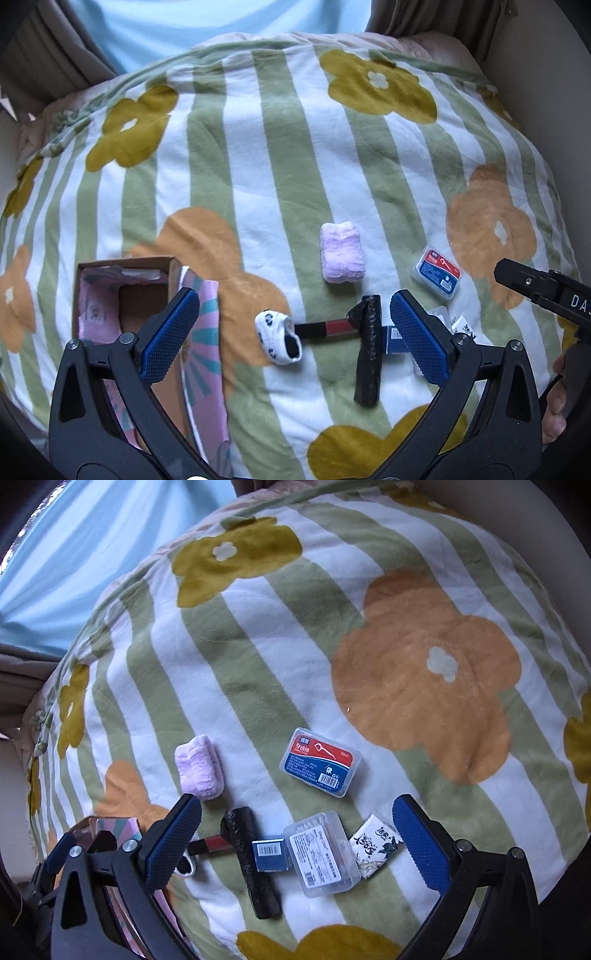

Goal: Organize objects
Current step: 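Grasp the pink towel with the left tool while the right tool grasps the blue floss box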

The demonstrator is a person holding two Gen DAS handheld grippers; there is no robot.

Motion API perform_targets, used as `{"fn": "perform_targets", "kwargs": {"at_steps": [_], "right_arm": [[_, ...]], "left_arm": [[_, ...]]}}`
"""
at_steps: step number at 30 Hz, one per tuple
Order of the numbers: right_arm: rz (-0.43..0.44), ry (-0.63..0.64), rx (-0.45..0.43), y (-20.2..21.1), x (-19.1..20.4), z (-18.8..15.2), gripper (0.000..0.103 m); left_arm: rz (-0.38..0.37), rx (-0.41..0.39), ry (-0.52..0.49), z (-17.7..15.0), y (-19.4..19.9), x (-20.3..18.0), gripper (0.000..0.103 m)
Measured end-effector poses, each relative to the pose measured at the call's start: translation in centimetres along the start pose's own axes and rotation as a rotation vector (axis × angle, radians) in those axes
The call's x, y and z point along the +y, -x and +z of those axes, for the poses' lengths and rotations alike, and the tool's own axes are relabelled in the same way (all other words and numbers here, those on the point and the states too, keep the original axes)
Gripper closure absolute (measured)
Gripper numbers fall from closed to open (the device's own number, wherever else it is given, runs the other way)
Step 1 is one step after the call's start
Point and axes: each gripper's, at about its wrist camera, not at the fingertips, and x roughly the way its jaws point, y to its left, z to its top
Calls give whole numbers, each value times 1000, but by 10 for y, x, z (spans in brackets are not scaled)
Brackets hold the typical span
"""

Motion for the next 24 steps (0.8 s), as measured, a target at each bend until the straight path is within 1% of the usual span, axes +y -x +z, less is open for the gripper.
{"fn": "perform_targets", "kwargs": {"at_steps": [4, 8, 14, 16, 17, 18, 19, 20, 21, 22, 24], "right_arm": [[-31, -94, 52, -47, -9, 18, 1], [-74, -157, 116, -88, -13, 26, 1], [-129, -226, 160, -122, -19, 31, 1], [-138, -244, 172, -130, -22, 33, 10], [-140, -253, 180, -133, -24, 33, 13], [-143, -261, 188, -136, -25, 33, 21], [-149, -264, 194, -139, -26, 33, 23], [-152, -266, 190, -139, -27, 33, 23], [-154, -268, 184, -139, -28, 34, 23], [-156, -268, 181, -138, -28, 34, 23], [-158, -263, 179, -137, -29, 35, 23]], "left_arm": [[-10, 51, -8, 16, -54, -18, 1], [-10, 101, -27, 21, -106, -35, 1], [14, 162, -12, 23, -160, -40, 3], [21, 173, -19, 24, -172, -42, 5], [23, 180, -24, 25, -178, -43, 7], [23, 187, -27, 25, -182, -44, 13], [26, 196, -26, 26, -186, -44, 19], [20, 207, -24, 26, -190, -45, 23], [8, 220, -18, 25, -193, -45, 35], [-20, 235, -8, 24, -197, -45, 46], [-52, 234, 1, 24, -197, -47, 58]]}}
